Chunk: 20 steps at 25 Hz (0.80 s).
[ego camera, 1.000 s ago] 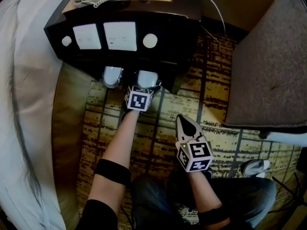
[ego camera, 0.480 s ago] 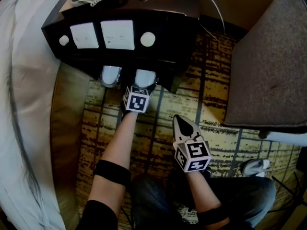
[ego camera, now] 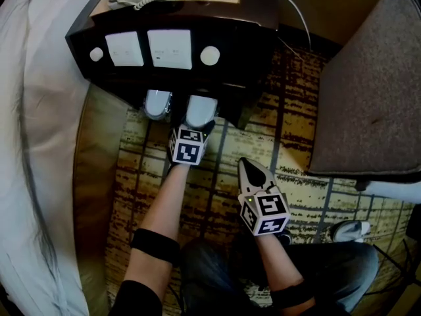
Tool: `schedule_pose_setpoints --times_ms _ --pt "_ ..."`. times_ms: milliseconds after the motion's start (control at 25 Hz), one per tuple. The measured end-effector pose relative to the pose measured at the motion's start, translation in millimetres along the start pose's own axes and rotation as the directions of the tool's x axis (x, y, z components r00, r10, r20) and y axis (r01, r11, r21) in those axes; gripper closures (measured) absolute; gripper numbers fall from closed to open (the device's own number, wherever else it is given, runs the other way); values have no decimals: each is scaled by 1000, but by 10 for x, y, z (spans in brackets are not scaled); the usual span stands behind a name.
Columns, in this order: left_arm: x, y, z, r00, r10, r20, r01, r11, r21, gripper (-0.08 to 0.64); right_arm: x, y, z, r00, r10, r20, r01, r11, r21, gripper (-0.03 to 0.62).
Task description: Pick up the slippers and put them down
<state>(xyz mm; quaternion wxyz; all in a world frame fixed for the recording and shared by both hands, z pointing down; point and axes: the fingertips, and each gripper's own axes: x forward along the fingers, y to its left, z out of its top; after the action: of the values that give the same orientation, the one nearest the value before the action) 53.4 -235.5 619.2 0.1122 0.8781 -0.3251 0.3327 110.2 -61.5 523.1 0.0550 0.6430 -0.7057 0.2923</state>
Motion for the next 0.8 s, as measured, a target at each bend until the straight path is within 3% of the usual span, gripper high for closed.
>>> schedule_pose_setpoints --times_ms 800 --pt "-1402 -433 -536 995 36 97 -33 999 -35 179 -232 355 164 998 28 49 -26 999 -37 592"
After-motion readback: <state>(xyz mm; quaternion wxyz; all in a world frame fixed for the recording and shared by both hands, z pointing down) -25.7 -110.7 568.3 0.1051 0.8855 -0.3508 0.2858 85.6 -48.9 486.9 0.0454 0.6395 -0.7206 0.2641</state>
